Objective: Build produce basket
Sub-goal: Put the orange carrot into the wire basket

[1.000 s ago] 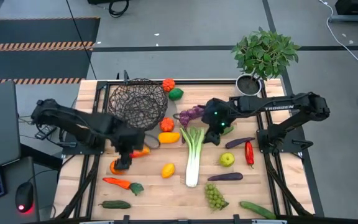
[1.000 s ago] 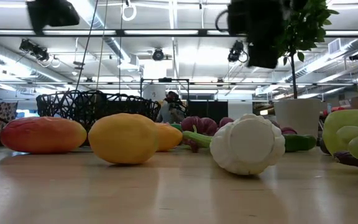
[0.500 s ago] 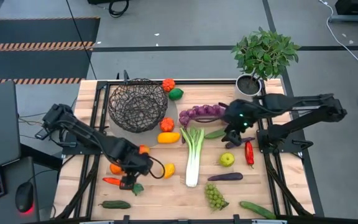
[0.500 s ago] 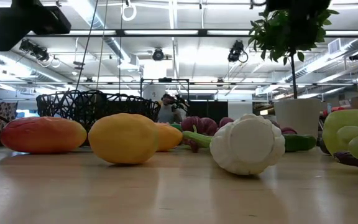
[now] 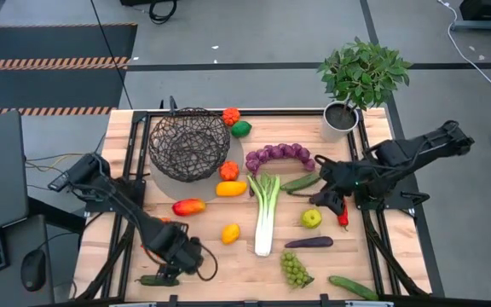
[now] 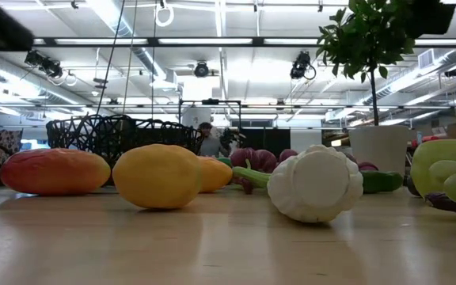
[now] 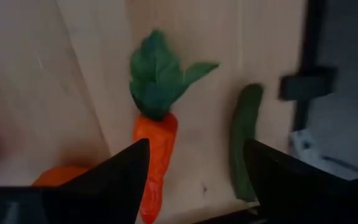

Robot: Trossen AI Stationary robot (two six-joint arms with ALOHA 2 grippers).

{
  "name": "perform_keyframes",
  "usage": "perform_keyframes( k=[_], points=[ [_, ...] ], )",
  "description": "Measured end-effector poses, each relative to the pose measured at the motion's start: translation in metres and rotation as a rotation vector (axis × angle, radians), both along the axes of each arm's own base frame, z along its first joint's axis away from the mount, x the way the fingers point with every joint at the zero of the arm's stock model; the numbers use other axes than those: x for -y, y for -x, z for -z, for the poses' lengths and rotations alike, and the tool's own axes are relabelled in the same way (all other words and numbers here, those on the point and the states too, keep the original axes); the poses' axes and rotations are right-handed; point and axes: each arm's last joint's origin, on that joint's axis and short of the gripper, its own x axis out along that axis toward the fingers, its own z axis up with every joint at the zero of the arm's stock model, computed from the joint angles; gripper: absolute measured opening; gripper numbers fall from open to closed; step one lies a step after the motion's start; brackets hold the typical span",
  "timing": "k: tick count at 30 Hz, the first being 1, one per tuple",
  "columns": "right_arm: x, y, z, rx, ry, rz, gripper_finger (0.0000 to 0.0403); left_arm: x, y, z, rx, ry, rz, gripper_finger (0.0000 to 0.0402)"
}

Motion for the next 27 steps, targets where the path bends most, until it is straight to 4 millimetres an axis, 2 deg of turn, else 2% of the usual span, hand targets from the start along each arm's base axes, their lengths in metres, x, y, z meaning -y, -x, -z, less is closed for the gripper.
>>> perform_keyframes(
  k=[6, 12, 21, 27],
  points=[
    [-0.012, 0.004, 0.000, 0.018, 0.016, 0.052, 0.0268, 0.013, 0.010, 0.023, -0.048, -0.128, 0.077, 0.0266],
    [-0.019, 0.008, 0.000, 0.036, 0.012, 0.106, 0.0268, 0.000, 0.027, 0.051, -0.114, -0.133, -0.005, 0.0266],
    [-0.027, 0.012, -0.001, 0.048, -0.018, 0.169, 0.0268, -0.006, 0.031, 0.066, -0.026, -0.091, -0.026, 0.0262],
    [-0.027, 0.012, -0.001, 0.045, -0.059, 0.240, 0.0268, -0.010, 0.034, 0.076, -0.035, -0.075, -0.054, 0.0242]
  ],
)
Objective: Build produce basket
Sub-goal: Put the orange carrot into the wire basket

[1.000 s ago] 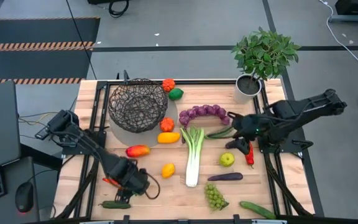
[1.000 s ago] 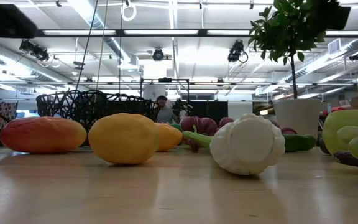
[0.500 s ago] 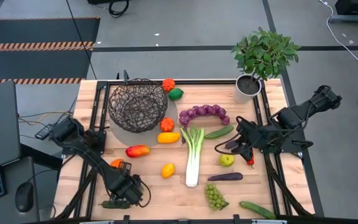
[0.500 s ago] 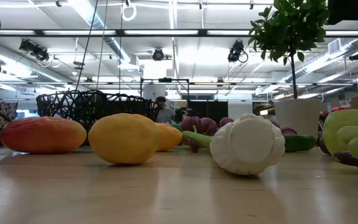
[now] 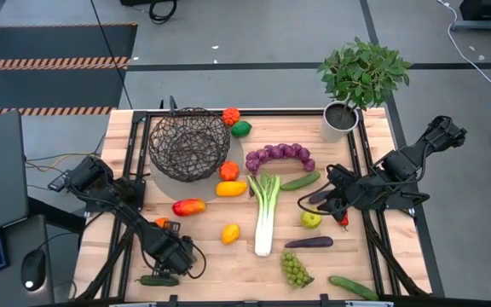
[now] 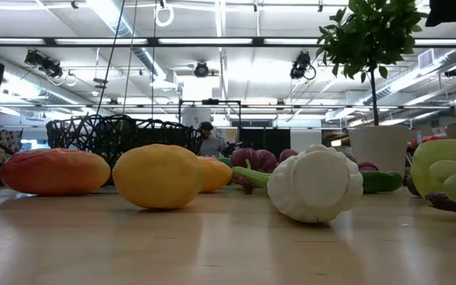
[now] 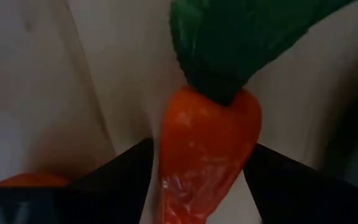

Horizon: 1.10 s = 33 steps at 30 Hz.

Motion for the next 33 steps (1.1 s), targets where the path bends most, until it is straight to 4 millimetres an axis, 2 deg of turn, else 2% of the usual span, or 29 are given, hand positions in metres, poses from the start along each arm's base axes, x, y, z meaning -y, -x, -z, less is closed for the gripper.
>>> perform_keyframes(
  k=[3, 11, 15, 18, 21, 25, 28, 33],
  points=[
    [0.001, 0.000, 0.000, 0.013, 0.007, 0.038, 0.0268, -0.001, -0.001, 0.000, 0.007, -0.008, 0.001, 0.0218],
    [0.002, -0.001, -0.001, 0.030, 0.007, 0.098, 0.0268, -0.002, -0.004, 0.000, 0.020, -0.004, -0.026, 0.0122],
    [0.003, -0.001, -0.001, 0.039, 0.012, 0.119, 0.0268, -0.002, -0.005, 0.000, 0.022, 0.004, -0.050, 0.0121],
    [0.003, -0.001, -0.001, 0.048, 0.026, 0.130, 0.0268, 0.001, -0.010, -0.009, 0.032, 0.022, -0.055, 0.0131],
    [0.004, -0.001, -0.001, 0.052, 0.032, 0.135, 0.0268, 0.001, -0.018, -0.029, 0.041, 0.033, -0.064, 0.0142],
    [0.003, -0.001, -0.001, 0.040, 0.016, 0.121, 0.0268, -0.012, -0.033, -0.071, 0.095, 0.020, -0.064, 0.0135],
    [0.003, -0.001, -0.001, 0.034, 0.016, 0.099, 0.0268, -0.037, -0.044, -0.104, 0.147, -0.052, -0.101, 0.0128],
    [0.003, -0.001, -0.001, 0.035, 0.053, 0.051, 0.0268, -0.097, -0.058, -0.150, 0.239, -0.132, -0.242, 0.0131]
  ],
)
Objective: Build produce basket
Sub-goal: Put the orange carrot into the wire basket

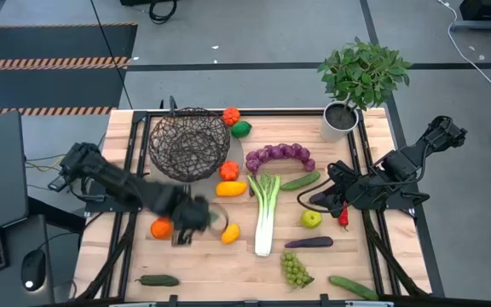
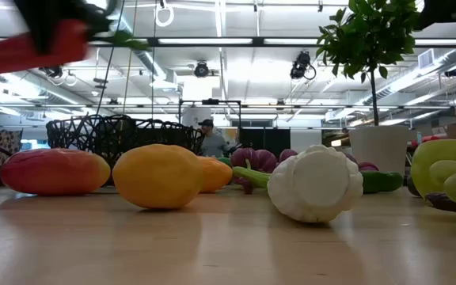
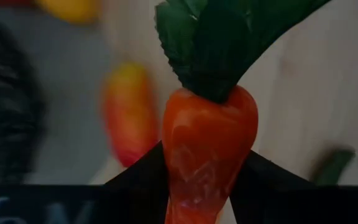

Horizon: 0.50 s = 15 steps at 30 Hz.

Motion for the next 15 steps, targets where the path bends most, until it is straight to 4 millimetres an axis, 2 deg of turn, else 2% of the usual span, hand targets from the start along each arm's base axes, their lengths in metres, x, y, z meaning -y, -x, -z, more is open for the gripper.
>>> perform_keyframes(
  k=[4, 9, 12, 15],
  points=[
    [0.002, -0.001, 0.000, 0.007, 0.039, -0.013, 0.0268, -0.052, -0.007, -0.027, 0.099, -0.019, -0.150, 0.0134],
    [0.006, -0.006, -0.002, 0.030, 0.034, 0.014, 0.0268, -0.110, -0.010, -0.051, 0.182, -0.058, -0.291, 0.0133],
    [0.009, -0.008, -0.002, 0.044, 0.035, 0.037, 0.0268, -0.140, -0.009, -0.058, 0.201, -0.084, -0.325, 0.0139],
    [0.013, -0.009, -0.003, 0.050, 0.053, 0.065, 0.0268, -0.165, -0.004, -0.057, 0.183, -0.105, -0.367, 0.0154]
  ],
)
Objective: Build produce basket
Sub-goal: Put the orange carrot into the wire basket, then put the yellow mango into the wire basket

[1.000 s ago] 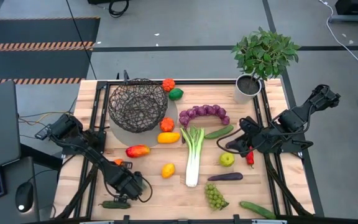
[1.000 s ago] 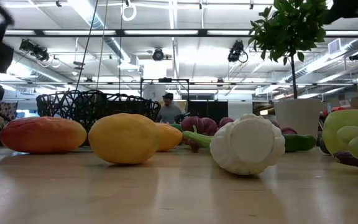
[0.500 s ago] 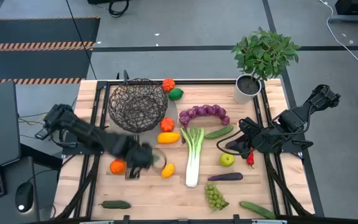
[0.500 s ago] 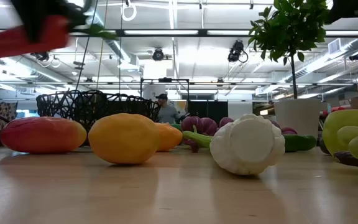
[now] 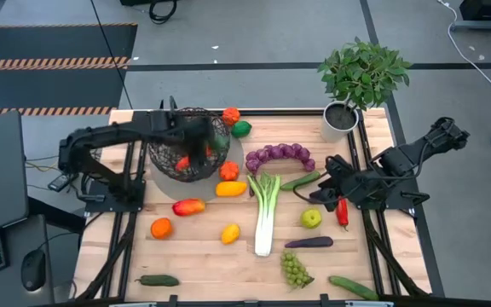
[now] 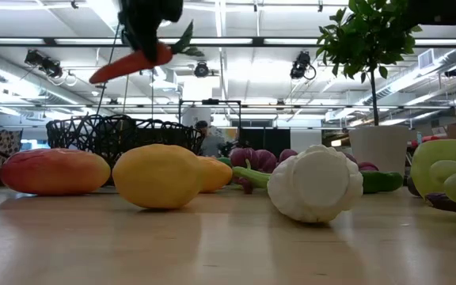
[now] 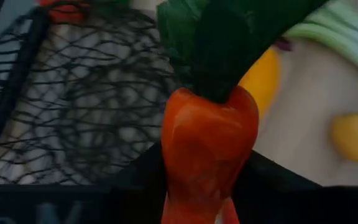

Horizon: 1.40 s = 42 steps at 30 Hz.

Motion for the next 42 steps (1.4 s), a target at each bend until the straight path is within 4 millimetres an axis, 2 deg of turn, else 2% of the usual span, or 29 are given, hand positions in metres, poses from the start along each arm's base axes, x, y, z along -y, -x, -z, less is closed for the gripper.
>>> perform_keyframes(
  k=[3, 9, 14, 19, 24, 28, 31, 33, 38, 42],
  points=[
    [0.004, -0.002, 0.000, 0.010, -0.008, 0.053, 0.0268, -0.019, 0.008, 0.003, -0.035, 0.014, -0.018, 0.0182],
    [0.014, -0.005, 0.000, 0.023, 0.004, 0.137, 0.0268, -0.042, 0.019, 0.004, -0.067, 0.034, -0.031, 0.0251],
    [0.020, -0.008, 0.000, 0.014, -0.035, 0.179, 0.0268, -0.048, 0.022, 0.004, -0.057, 0.067, -0.002, 0.0290],
    [0.024, -0.009, 0.000, -0.002, -0.054, 0.182, 0.0268, -0.041, 0.017, 0.003, -0.002, 0.134, 0.017, 0.0301],
    [0.026, -0.009, 0.001, -0.018, -0.071, 0.173, 0.0268, -0.020, -0.005, -0.002, 0.154, 0.165, 0.105, 0.0295],
    [0.023, -0.007, 0.003, -0.086, -0.161, 0.081, 0.0268, -0.001, -0.032, -0.003, 0.283, 0.132, 0.198, 0.0293],
    [0.012, 0.000, 0.005, -0.170, -0.267, -0.021, 0.0268, 0.010, -0.053, 0.009, 0.303, 0.140, 0.234, 0.0293],
    [0.005, 0.007, 0.006, -0.222, -0.301, -0.068, 0.0268, 0.018, -0.066, 0.023, 0.256, 0.147, 0.278, 0.0293],
    [-0.008, 0.030, 0.006, -0.279, -0.294, -0.065, 0.0268, 0.031, -0.093, 0.061, 0.153, 0.179, 0.325, 0.0293],
    [-0.015, 0.040, 0.006, -0.266, -0.262, -0.053, 0.0268, 0.038, -0.107, 0.079, 0.130, 0.168, 0.384, 0.0293]
  ],
)
